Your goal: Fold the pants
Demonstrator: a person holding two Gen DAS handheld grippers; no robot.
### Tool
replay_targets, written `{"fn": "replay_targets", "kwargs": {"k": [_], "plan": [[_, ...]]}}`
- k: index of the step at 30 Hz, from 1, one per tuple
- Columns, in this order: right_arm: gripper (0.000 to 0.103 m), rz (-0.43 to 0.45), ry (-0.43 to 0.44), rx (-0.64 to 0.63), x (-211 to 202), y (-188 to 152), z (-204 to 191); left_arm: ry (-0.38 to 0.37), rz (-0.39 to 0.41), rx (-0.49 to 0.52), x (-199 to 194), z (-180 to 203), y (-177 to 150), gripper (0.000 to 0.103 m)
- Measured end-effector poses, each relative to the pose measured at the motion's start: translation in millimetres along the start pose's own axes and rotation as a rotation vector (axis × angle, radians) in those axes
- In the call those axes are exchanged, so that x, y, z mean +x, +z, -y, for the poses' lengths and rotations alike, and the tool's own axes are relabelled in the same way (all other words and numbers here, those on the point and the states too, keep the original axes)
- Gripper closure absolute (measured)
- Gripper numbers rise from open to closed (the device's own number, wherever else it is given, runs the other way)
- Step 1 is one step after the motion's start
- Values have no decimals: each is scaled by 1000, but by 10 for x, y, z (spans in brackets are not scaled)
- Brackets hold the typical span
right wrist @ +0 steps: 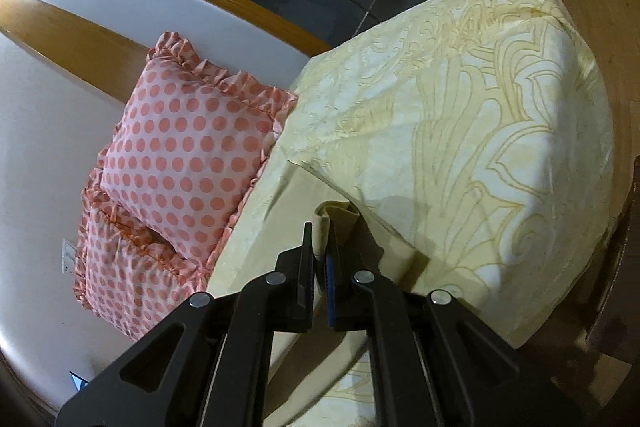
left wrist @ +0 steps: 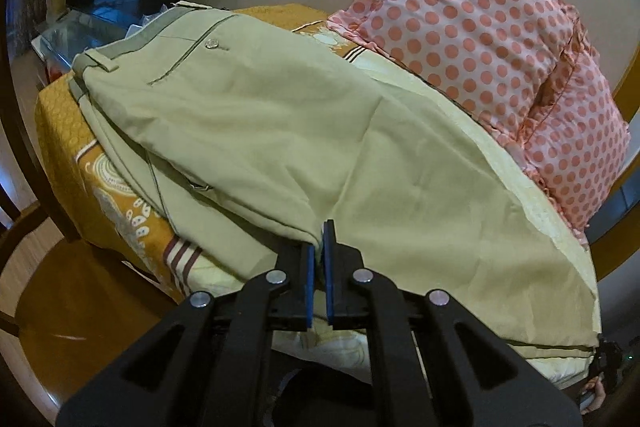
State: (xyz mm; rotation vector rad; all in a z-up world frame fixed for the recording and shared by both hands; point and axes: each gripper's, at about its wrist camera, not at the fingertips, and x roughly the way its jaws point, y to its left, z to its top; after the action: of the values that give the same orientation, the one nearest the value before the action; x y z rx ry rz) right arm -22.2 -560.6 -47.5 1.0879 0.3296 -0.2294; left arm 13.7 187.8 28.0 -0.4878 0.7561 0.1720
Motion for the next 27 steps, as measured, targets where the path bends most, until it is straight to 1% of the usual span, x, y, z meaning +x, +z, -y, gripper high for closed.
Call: {"fn": "replay_targets", "kwargs": {"k": [5,7,8,9,10,11,12,13,14,15,16,17,18,19,20,21,23,24,26,27], "plan": [[98,-3,-62,-44,-75,-41,18,-26,2,6,-50,-70,-77,99],[97,-15,-98,-85,-85,-55,-12,-16,5,39,-59,-53,-102,98],[93,-12,-114,-102,-112,-58,-39,-6,11,62,-65,-15,-106,97],[88,-3,-138,-118,-155,-60,-70,8,26,89,-96,9,-124,92],[68,20,-144,-142,-229,-62,-108,25,48,126,-152,46,-153,86],[40,52,-154,-168,-301,-70,-140,35,64,148,-203,63,-182,82],[32,75,-165,-187,-340,-79,-163,38,85,173,-266,89,-215,74],[32,99,-183,-228,-379,-105,-195,40,101,189,-314,111,-239,65],[32,94,-195,-243,-363,-113,-208,48,123,207,-386,138,-274,56],[34,80,-202,-246,-334,-123,-199,69,167,227,-487,183,-311,46],[39,54,-195,-235,-278,-141,-168,71,204,243,-569,226,-331,44],[41,67,-198,-246,-278,-167,-176,66,226,254,-625,270,-333,44],[42,65,-207,-265,-265,-196,-197,52,252,267,-691,327,-334,42],[46,52,-197,-286,-244,-248,-226,35,270,275,-729,375,-329,37],[50,38,-186,-301,-222,-294,-252,22,276,283,-738,411,-322,36],[51,30,-178,-336,-200,-363,-293,13,278,291,-722,446,-315,35],[58,35,-174,-368,-195,-440,-332,11,260,300,-608,518,-281,35],[64,39,-151,-363,-192,-458,-318,4,249,298,-549,538,-271,35],[90,35,-112,-322,-157,-451,-250,0,218,283,-394,549,-249,35],[93,39,-102,-314,-131,-449,-222,-1,209,279,-346,541,-255,35]]}}
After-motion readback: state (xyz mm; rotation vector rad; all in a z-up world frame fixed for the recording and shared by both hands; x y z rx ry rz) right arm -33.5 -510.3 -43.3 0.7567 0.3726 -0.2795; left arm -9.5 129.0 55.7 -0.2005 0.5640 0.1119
